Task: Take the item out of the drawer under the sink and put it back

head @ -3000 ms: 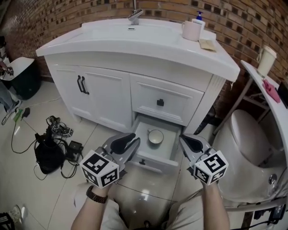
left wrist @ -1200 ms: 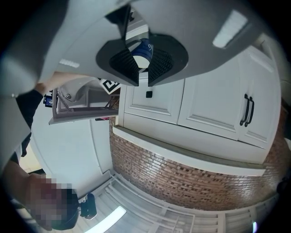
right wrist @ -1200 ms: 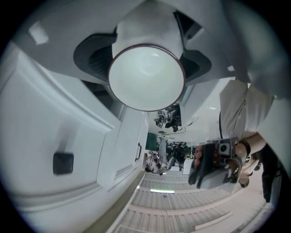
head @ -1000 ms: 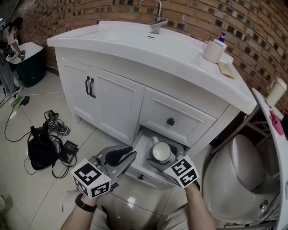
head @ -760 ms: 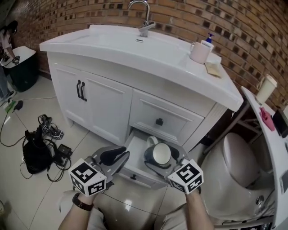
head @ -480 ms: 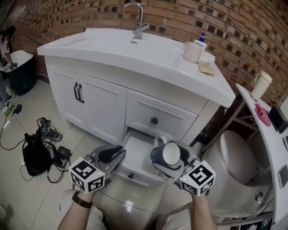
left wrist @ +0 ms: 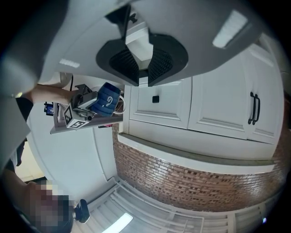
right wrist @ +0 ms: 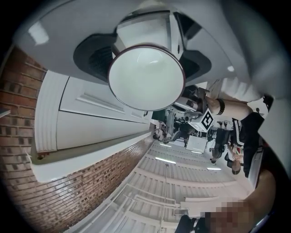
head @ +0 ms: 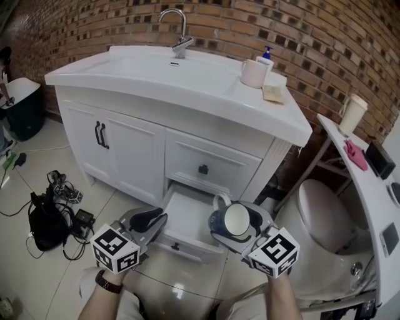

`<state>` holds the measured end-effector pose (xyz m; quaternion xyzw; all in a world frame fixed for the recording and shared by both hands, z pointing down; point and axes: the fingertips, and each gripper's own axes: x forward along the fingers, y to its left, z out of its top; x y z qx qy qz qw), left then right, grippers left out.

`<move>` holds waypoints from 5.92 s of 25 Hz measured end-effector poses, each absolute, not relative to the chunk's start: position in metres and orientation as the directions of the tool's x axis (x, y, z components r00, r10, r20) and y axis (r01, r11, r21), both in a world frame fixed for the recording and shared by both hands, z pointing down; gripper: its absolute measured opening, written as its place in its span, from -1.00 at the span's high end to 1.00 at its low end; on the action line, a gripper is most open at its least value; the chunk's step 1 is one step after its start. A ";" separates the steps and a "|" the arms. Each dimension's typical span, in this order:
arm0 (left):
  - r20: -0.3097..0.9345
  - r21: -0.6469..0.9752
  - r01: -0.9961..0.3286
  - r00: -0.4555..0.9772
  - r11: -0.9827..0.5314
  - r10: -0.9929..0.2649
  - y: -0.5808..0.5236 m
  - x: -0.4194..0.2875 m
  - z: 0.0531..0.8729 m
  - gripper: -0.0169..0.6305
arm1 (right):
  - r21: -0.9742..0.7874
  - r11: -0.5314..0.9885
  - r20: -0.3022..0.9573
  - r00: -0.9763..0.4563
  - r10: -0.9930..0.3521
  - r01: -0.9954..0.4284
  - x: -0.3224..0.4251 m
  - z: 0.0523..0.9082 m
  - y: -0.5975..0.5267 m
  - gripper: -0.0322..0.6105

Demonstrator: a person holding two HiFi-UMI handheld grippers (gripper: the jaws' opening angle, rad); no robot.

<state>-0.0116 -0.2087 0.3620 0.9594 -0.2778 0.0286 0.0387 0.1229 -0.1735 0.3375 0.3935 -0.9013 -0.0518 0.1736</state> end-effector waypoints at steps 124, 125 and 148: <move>-0.045 0.000 -0.604 0.796 -0.797 -0.604 -0.145 -0.012 0.302 0.46 | 0.072 0.293 -0.169 -0.301 -0.939 -0.953 0.163 0.249 -0.115 0.47; -0.049 0.000 -0.601 0.798 -0.799 -0.601 -0.142 -0.011 0.301 0.46 | 0.070 0.294 -0.160 -0.301 -0.940 -0.953 0.161 0.249 -0.114 0.47; -0.075 0.072 -0.589 0.801 -0.805 -0.593 -0.143 -0.018 0.298 0.46 | 0.154 0.305 -0.090 -0.320 -0.943 -0.940 0.135 0.266 -0.115 0.47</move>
